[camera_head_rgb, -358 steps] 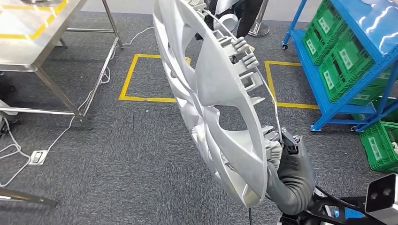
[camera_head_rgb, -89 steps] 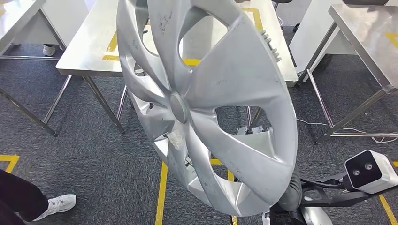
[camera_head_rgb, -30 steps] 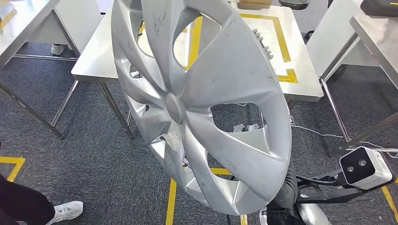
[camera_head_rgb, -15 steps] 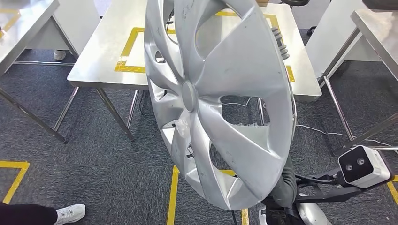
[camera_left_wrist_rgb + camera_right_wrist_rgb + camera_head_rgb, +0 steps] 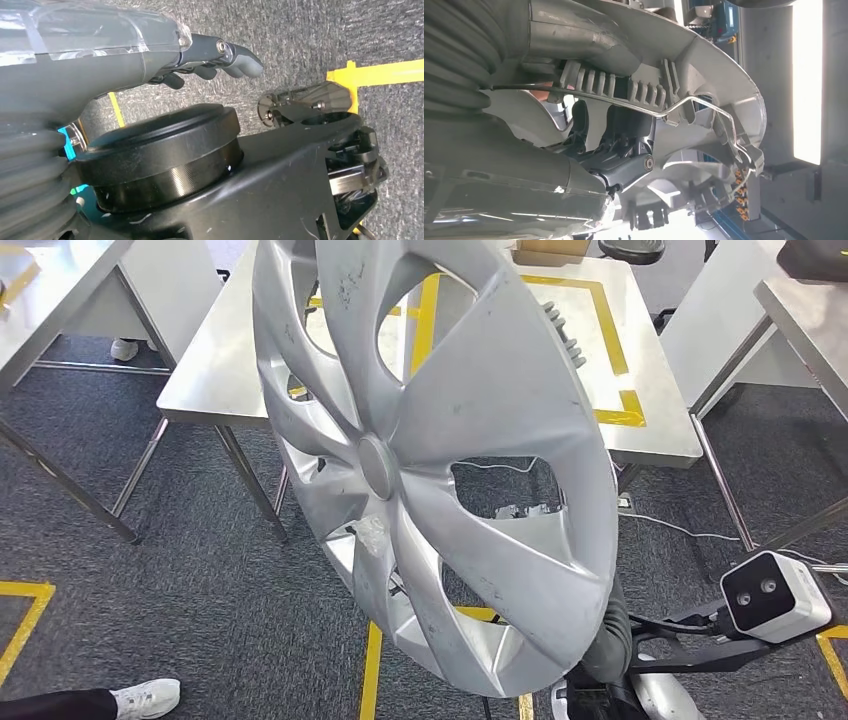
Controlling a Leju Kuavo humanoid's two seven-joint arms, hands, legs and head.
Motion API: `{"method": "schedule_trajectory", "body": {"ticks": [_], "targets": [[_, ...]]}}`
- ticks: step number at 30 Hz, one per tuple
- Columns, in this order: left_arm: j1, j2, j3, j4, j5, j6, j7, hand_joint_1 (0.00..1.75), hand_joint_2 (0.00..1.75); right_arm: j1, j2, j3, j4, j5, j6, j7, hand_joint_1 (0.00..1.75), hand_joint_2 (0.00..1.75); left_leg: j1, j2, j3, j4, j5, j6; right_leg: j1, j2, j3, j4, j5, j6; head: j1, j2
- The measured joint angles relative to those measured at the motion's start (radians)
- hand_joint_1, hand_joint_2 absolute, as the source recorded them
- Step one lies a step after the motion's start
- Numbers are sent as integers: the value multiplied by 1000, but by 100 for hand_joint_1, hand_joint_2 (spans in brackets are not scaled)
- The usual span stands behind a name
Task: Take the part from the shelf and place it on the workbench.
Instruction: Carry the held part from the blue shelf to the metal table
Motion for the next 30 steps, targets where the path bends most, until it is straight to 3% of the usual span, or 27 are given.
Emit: {"method": "schedule_trajectory", "body": {"ticks": [1, 2, 4, 6, 8, 11, 12, 14, 16, 17, 19, 21, 26, 28, 30], "targets": [[0, 0, 0, 0, -1, 0, 0, 0, 175, 0, 0, 0, 0, 0, 0, 0, 175, 175, -2, 0, 3, 0, -2, 2, 0, 0, -11, 12, 10, -3, 6, 0], [0, 0, 0, 0, -2, -1, 1, 0, 175, 0, 0, 0, 0, 0, 0, 0, 175, 175, -4, -1, 7, 0, -5, 2, 1, 0, -7, -10, 37, -7, 10, 0], [0, 0, 0, 0, -6, -2, 2, 0, 175, 0, 0, 0, 0, 0, 0, 0, 175, 175, -7, -3, 16, -1, -10, 1, 5, 2, 33, -116, 110, -23, 17, 0], [-2, 0, 0, 0, -9, -2, 4, 0, 175, 0, 0, 0, 0, 1, 0, 0, 175, 175, -8, -5, 17, -3, -13, -5, 13, 2, 66, -200, 144, -40, 20, 0], [-3, 2, -1, 0, -11, -1, 6, 0, 175, -1, 0, 0, 0, 1, 0, -1, 175, 175, -6, -4, 13, -7, -10, -16, 19, 1, 75, -226, 138, -51, 22, 0], [-3, 10, -1, 0, -12, -1, 8, 0, 175, 2, 0, -1, -1, -2, 2, -6, 175, 175, -6, -3, 11, 3, -25, -32, 14, -2, 97, -264, 141, -55, 18, 0], [-3, 14, -1, 0, -12, -1, 8, 0, 175, 2, 0, -1, -1, -3, 2, -10, 175, 175, -6, -4, -4, 37, -45, -36, 11, -4, 106, -276, 145, -55, 12, 0], [-3, 20, -1, 0, -12, 1, 10, 0, 175, 5, 0, -1, 0, -6, 4, -18, 175, 175, -4, -6, -64, 150, -96, -42, 10, -5, 112, -282, 145, -58, -1, 0], [-4, 27, 0, 0, -12, 4, 12, 0, 175, 12, 1, -1, 0, -6, 8, -30, 175, 175, -3, -6, -110, 225, -107, -48, 10, -6, 115, -280, 141, -59, -11, 0], [-4, 31, 0, 0, -12, 5, 13, 0, 175, 16, 1, -2, 0, -6, 11, -37, 175, 175, -2, -6, -109, 215, -86, -49, 10, -5, 117, -279, 138, -58, -16, 0], [-5, 38, 0, 0, -12, 10, 14, 0, 175, 24, 3, -6, 1, -3, 19, -49, 175, 175, -1, -3, -62, 109, -15, -49, 8, -3, 122, -271, 129, -53, -27, 0], [-5, 43, 0, 0, -13, 15, 14, 0, 175, 29, 5, -14, 1, 0, 27, -59, 175, 175, -3, -2, -16, 13, 20, -42, 11, 0, 120, -259, 119, -42, -37, 0], [-3, 61, 0, 0, -18, 26, 21, 0, 175, 35, 7, -25, 1, -5, 37, -66, 175, 175, -2, -4, 0, -20, 18, -17, 10, 1, 112, -236, 98, -18, -31, 0], [-4, 67, 0, 0, -17, 29, 29, 0, 175, 36, 7, -27, 3, -9, 38, -66, 175, 175, 0, -3, 7, -24, 17, -9, 7, 1, 74, -148, 50, -7, -20, 0], [-4, 74, 0, 0, -16, 29, 38, 0, 175, 39, 7, -27, 7, -10, 39, -66, 175, 175, 0, 0, 11, -24, 14, -4, 4, 1, 11, -21, 2, 0, -8, 0]]}}
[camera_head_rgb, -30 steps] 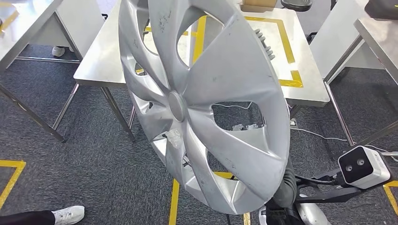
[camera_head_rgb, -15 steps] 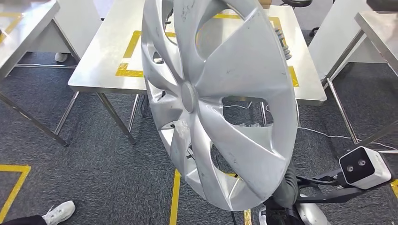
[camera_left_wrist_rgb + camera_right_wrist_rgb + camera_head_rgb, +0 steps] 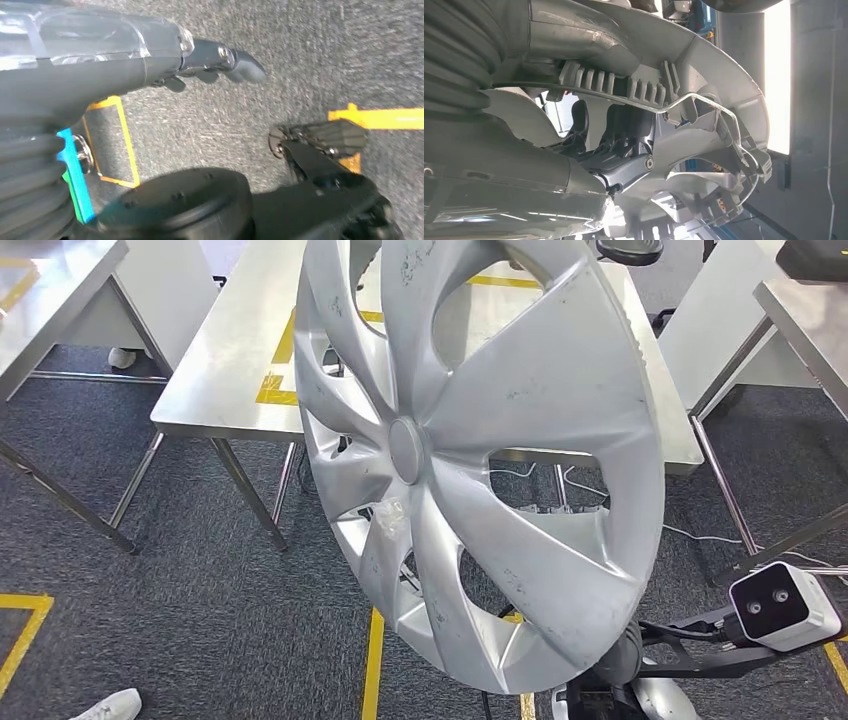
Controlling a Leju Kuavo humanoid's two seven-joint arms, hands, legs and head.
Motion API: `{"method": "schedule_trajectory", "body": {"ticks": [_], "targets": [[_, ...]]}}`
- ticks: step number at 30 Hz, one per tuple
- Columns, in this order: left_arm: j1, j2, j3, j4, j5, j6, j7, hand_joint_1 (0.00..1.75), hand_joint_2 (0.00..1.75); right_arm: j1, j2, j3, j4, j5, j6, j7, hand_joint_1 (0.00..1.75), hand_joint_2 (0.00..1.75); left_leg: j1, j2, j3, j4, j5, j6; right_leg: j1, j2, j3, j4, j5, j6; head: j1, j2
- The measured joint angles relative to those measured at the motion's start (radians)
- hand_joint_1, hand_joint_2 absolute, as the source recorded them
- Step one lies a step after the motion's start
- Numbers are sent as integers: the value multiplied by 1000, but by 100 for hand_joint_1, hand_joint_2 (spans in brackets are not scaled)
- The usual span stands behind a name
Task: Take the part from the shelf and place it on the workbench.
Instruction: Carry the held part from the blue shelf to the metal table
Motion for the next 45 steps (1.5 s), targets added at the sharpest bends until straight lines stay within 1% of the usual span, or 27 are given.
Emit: {"method": "schedule_trajectory", "body": {"ticks": [1, 2, 3, 4, 6, 7, 11, 13, 15, 17, 19, 21, 22, 24, 26, 28, 29, 31, 32, 33, 34, 36, 37, 38, 42, 44, 45], "targets": [[0, 3, 0, 0, 1, -1, 4, 0, 175, 2, 0, 0, 2, 0, 0, 0, 175, 175, -1, 1, 2, 0, -2, 1, -2, 0, -22, 37, -4, 1, 5, 0], [0, 6, 0, 0, 2, -2, 6, 0, 175, 4, 1, 0, 5, -1, 1, 0, 175, 175, -1, 1, 5, 0, -4, 2, -3, 0, -27, 38, 12, 0, 9, 0], [0, 8, 0, 0, 3, -3, 7, 0, 175, 6, 1, 0, 7, -1, 2, -2, 175, 175, -1, 0, 9, 0, -7, 1, -3, 0, -15, 2, 46, -3, 13, 0], [0, 9, 0, -1, 3, -4, 6, 0, 175, 8, 2, 0, 9, -1, 4, -4, 175, 175, -1, -1, 13, 0, -10, -1, -3, 0, 11, -62, 88, -8, 18, 0], [-1, 10, 0, -2, 4, -7, 4, 0, 175, 11, 3, -2, 12, -2, 8, -9, 175, 175, -3, -3, 18, -1, -15, -8, 0, 1, 63, -181, 137, -19, 24, 0], [-1, 9, 0, -2, 4, -8, 2, 0, 175, 12, 3, -3, 13, -2, 9, -10, 175, 175, -3, -3, 17, -1, -16, -13, 3, 0, 76, -213, 141, -23, 25, 0], [-2, 9, 0, -3, 2, -9, -5, 0, 175, 15, 5, -13, 13, -2, 13, -12, 175, 175, -1, -1, 18, 3, -26, -34, 4, -2, 94, -246, 136, -41, 22, 0], [-2, 9, 0, -5, 0, -10, -9, 0, 175, 16, 10, -16, 14, -2, 13, -12, 175, 175, -1, -4, -16, 75, -67, -40, 1, -5, 105, -258, 138, -51, 11, 0], [-1, 9, 0, -8, -1, -10, -12, 0, 175, 17, 13, -17, 15, -2, 13, -12, 175, 175, -1, -6, -77, 187, -116, -42, 2, -6, 107, -258, 135, -56, -1, 0], [-1, 9, 0, -8, -2, -11, -17, 0, 175, 18, 15, -17, 19, -2, 13, -12, 175, 175, -2, -6, -120, 253, -126, -45, 4, -5, 109, -256, 131, -58, -8, 0], [-2, 9, 0, -9, -3, -12, -21, 0, 175, 21, 17, -17, 21, -1, 13, -13, 175, 175, -1, -5, -113, 219, -77, -44, 5, -4, 116, -253, 123, -57, -17, 0], [-1, 9, 0, -8, -4, -12, -23, 0, 175, 24, 18, -17, 22, 0, 13, -13, 175, 175, -2, -3, -64, 105, -5, -40, 6, -1, 127, -248, 111, -51, -27, 0], [-1, 9, 0, -8, -4, -12, -24, 0, 175, 25, 19, -17, 22, 0, 13, -12, 175, 175, -3, -1, -41, 54, 12, -36, 7, 0, 129, -243, 104, -46, -31, 0], [-1, 9, 0, -8, -5, -12, -25, 0, 175, 25, 19, -18, 21, 1, 13, -12, 175, 175, -6, -1, -21, 14, 8, -27, 9, 0, 129, -238, 97, -35, -33, 0], [0, 10, 0, -8, -6, -12, -26, 0, 175, 25, 19, -18, 21, 1, 13, -11, 175, 175, -6, -3, -15, 7, 5, -17, 8, 0, 130, -239, 92, -26, -29, 0], [0, 11, 0, -8, -7, -12, -26, 0, 175, 24, 19, -20, 21, 1, 13, -11, 175, 175, -2, -2, -5, 0, 2, -7, 6, 0, 120, -206, 70, -15, -23, 0], [0, 11, 0, -8, -7, -12, -27, 0, 175, 24, 19, -21, 21, 1, 13, -11, 175, 175, 0, -2, 0, -2, 0, -2, 4, 0, 100, -162, 47, -10, -18, 0], [0, 12, 0, -8, -7, -12, -27, 0, 175, 25, 19, -22, 21, 2, 13, -11, 175, 175, -1, 1, 8, -2, -7, 5, 1, 0, 30, -32, -3, -1, -6, 0], [0, 12, 0, -8, -7, -12, -27, 0, 175, 26, 19, -23, 22, 2, 13, -11, 175, 175, -2, 2, 11, -2, -10, 6, -1, 0, -2, 20, -13, 1, -2, 0], [1, 12, 0, -8, -7, -12, -27, 0, 175, 26, 19, -23, 22, 2, 13, -11, 175, 175, -2, 2, 15, -2, -14, 6, -2, 0, -21, 40, -5, 1, 2, 0], [2, 12, 0, -8, -7, -12, -27, 0, 175, 26, 19, -23, 22, 2, 13, -11, 175, 175, -2, 2, 21, -2, -19, 5, -2, 0, -22, 24, 24, -1, 6, 0], [1, 12, 0, -8, -7, -12, -27, 0, 175, 27, 19, -23, 22, 2, 13, -11, 175, 175, -1, 0, 36, -4, -29, 1, 0, 1, 20, -92, 110, -11, 15, 0], [1, 11, 0, -9, -7, -12, -27, 0, 175, 26, 19, -23, 22, 2, 13, -11, 175, 175, -2, -2, 42, -5, -34, -3, 2, 2, 44, -149, 139, -18, 18, 0], [0, 11, 0, -9, -8, -13, -27, 0, 175, 26, 19, -23, 22, 2, 13, -11, 175, 175, -2, -2, 45, -6, -37, -7, 5, 3, 62, -191, 152, -25, 21, 0], [-2, 9, 0, -10, -11, -14, -25, 0, 175, 25, 19, -24, 21, 2, 14, -11, 175, 175, -4, -1, 45, -9, -45, -28, 7, 2, 85, -241, 138, -42, 23, 0], [-2, 9, 0, -10, -12, -14, -24, 0, 175, 26, 20, -24, 21, 2, 14, -11, 175, 175, -4, -3, 24, 41, -74, -35, 3, -1, 102, -259, 139, -49, 14, 0], [-2, 9, 0, -10, -13, -14, -24, 0, 175, 26, 20, -24, 21, 3, 14, -11, 175, 175, -2, -5, -7, 98, -99, -38, 2, -3, 108, -262, 138, -53, 8, 0]]}}
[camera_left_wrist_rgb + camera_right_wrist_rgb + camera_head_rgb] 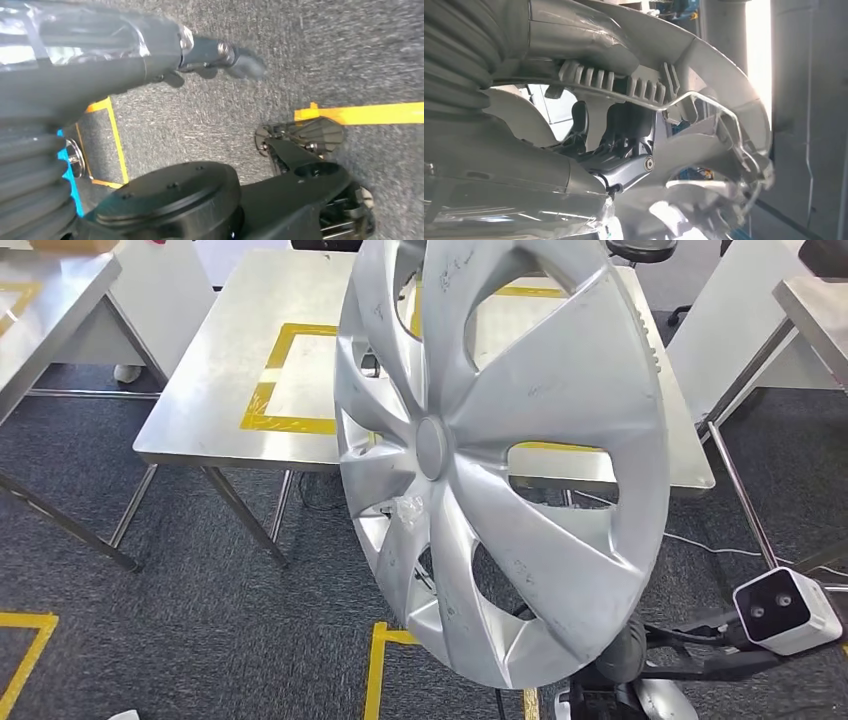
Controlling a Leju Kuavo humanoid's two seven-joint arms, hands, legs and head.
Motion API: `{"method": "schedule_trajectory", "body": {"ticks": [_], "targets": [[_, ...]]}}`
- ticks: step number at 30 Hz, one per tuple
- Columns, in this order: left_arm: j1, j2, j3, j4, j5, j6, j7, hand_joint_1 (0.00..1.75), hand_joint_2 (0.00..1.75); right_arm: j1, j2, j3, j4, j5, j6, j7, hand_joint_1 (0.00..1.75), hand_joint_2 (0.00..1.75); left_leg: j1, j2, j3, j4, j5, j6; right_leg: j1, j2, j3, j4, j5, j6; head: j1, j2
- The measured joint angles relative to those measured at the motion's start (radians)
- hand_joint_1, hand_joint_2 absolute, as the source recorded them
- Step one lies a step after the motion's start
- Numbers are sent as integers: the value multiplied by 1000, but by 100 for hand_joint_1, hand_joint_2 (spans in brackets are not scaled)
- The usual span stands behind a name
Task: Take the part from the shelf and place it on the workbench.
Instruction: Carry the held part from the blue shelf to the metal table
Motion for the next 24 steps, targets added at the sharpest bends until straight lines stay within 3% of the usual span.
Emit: {"method": "schedule_trajectory", "body": {"ticks": [2, 3, 4, 6, 8, 13, 15, 17, 18, 19, 20, 22, 24], "targets": [[1, 0, 0, 0, 0, 0, 0, 0, 175, 1, 1, 0, 0, 0, 0, 0, 175, 175, 1, -2, -78, 123, -38, -4, 1, -1, 6, 0, -7, -5, -11, 0], [1, 0, 0, 0, 0, 0, -1, 0, 175, 1, 1, 0, 0, 0, 0, 0, 175, 175, 1, -2, -104, 154, -34, -6, 1, -1, 10, 1, -11, -6, -16, 0], [1, 0, 0, 0, 0, 0, -1, 0, 175, 2, 1, 0, 0, 0, 0, 0, 175, 175, 1, -1, -110, 148, -9, -7, 1, 0, 16, 2, -16, -4, -21, 0], [0, 0, 0, -1, 0, 0, -1, 0, 175, 2, 1, 0, 1, 0, 0, 0, 175, 175, 2, 2, -75, 45, 76, -5, 0, 1, 31, 6, -32, 2, -32, 0], [1, 0, 0, -1, 0, 0, 0, 0, 175, 2, 1, 0, 1, 1, 1, 0, 175, 175, 0, 5, -31, -54, 120, 1, 2, 3, 38, 16, -47, 14, -42, 0], [2, 2, 0, -1, -1, 0, 0, 0, 175, 0, 1, -2, 0, 3, 3, 0, 175, 175, 0, 3, -11, -90, 104, 30, 3, 3, 34, 36, -71, 39, -33, 0], [2, 2, 0, -1, -1, 0, 0, 0, 175, 0, 1, -4, 0, 3, 3, 0, 175, 175, 2, 4, -1, -93, 99, 40, 1, 3, -8, 125, -113, 49, -22, 0], [2, 2, 0, -1, -1, 0, 0, 0, 175, 1, 1, -7, 0, 3, 3, 0, 175, 175, 0, 6, 8, -93, 91, 46, -1, 3, -82, 257, -159, 55, -11, 0], [3, 3, 0, -1, -1, 0, 0, 0, 175, 2, 1, -8, 1, 3, 3, 0, 175, 175, -1, 6, 13, -93, 87, 47, -2, 3, -111, 297, -160, 54, -7, 0], [3, 3, 0, -1, -1, 0, 1, 0, 175, 3, 1, -8, 1, 3, 3, 0, 175, 175, -1, 6, 19, -93, 83, 46, -2, 3, -124, 304, -142, 52, -3, 0], [3, 3, 0, -1, -1, 0, 1, 0, 175, 3, 1, -8, 1, 3, 3, 0, 175, 175, -2, 5, 26, -93, 78, 46, -2, 3, -118, 270, -105, 48, 2, 0], [3, 1, 0, -1, -1, 0, 0, 0, 175, 3, 1, -11, 1, 3, 3, 0, 175, 175, -5, 3, 41, -95, 68, 42, 2, 4, -73, 145, -21, 30, 10, 0], [1, -1, 0, -1, -1, 0, 0, 0, 175, 3, 1, -14, 1, 4, 3, 0, 175, 175, -4, 2, 46, -97, 62, 35, 10, 4, -38, 58, 9, 11, 14, 0]]}}
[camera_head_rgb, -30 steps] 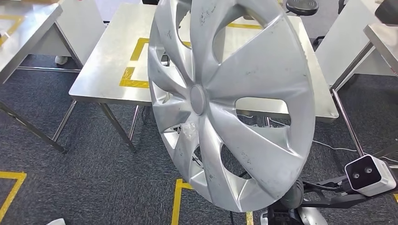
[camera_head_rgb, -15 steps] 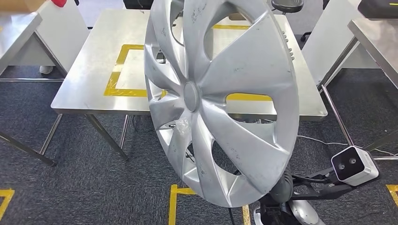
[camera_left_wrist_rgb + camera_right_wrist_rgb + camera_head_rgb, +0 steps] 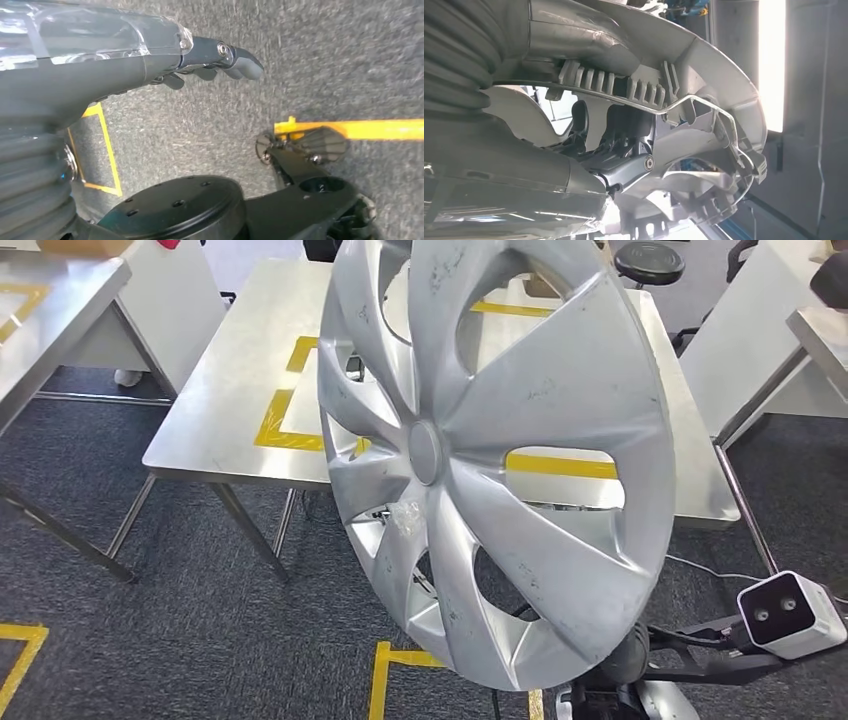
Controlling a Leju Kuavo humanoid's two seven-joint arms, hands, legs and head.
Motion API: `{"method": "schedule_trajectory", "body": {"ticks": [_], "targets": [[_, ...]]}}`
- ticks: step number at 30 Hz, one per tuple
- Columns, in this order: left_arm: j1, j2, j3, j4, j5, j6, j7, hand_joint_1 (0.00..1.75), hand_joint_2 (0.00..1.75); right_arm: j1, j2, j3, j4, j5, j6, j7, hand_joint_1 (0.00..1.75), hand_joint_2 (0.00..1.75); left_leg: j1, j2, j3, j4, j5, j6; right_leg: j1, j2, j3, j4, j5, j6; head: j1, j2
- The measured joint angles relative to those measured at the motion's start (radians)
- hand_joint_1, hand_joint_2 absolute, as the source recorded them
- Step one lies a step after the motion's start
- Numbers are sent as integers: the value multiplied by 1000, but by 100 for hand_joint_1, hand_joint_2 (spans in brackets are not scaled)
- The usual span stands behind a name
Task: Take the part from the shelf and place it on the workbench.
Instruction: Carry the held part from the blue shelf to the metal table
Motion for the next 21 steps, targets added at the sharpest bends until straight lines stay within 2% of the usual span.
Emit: {"method": "schedule_trajectory", "body": {"ticks": [2, 4, 8, 10, 11, 12, 13, 14, 15, 16, 19, 21], "targets": [[-1, -2, 0, 0, 0, 0, 0, 0, 175, -1, 0, -2, 0, 0, 0, 0, 175, 175, 2, 1, 0, -6, 0, -11, 5, -1, 8, -23, -8, -10, 3, 0], [-1, -3, 0, -1, 0, 0, 0, 0, 175, -1, 0, -3, -2, 0, 0, 0, 175, 175, 0, 3, 5, -13, -2, -20, 2, 0, 17, -41, -6, -13, 6, 0], [-1, -2, 0, -2, 0, 0, 0, 0, 175, -1, 0, -3, -2, 0, 0, 0, 175, 175, -1, 3, 6, -7, -10, -24, -4, -2, 31, -61, 1, -14, 4, 0], [-1, -1, 0, -2, 1, 0, 0, 0, 175, 0, 1, -3, -1, 0, 0, 0, 175, 175, 2, -2, -69, 118, -52, -33, -7, -5, 47, -71, -4, -17, -12, 0], [0, -1, 0, -2, 2, -1, 0, 0, 175, 1, 1, -3, -1, 0, 0, 0, 175, 175, 3, -3, -107, 171, -57, -39, -7, -6, 56, -73, -10, -18, -22, 0], [0, -1, 0, -2, 2, -1, 0, 0, 175, 2, 1, -3, 0, 0, 0, 0, 175, 175, 5, -3, -135, 199, -44, -45, -8, -6, 63, -69, -18, -17, -32, 0], [0, -1, 0, -2, 3, -2, 1, 0, 175, 2, 1, -3, 0, 0, 0, 0, 175, 175, 7, -1, -123, 156, 0, -47, -9, -5, 70, -64, -27, -13, -38, 0], [0, -1, 0, -2, 3, -2, 2, 0, 175, 2, 1, -3, 0, 0, 0, 0, 175, 175, 7, 1, -99, 99, 31, -47, -9, -4, 74, -58, -36, -7, -43, 0], [1, -1, 0, -2, 3, -2, 2, 0, 175, 2, 1, -3, 0, 0, 0, 0, 175, 175, 7, 3, -78, 50, 50, -44, -9, -3, 75, -50, -45, 0, -49, 0], [1, -2, 0, -3, 3, -2, 3, 0, 175, 2, 1, -3, -1, 0, 0, 0, 175, 175, 6, 5, -65, 20, 56, -38, -8, -2, 75, -44, -52, 6, -52, 0], [2, -1, 0, -5, 3, -2, 3, 0, 175, 1, 1, -3, -1, 1, 0, 0, 175, 175, 4, 4, -57, 8, 46, -17, -7, -2, 76, -42, -60, 18, -48, 0], [2, -1, 0, -5, 3, -1, 3, 0, 175, 1, 1, -3, -1, 1, 0, 0, 175, 175, 7, 3, -51, 4, 43, -6, -8, -3, 65, -10, -82, 27, -42, 0]]}}
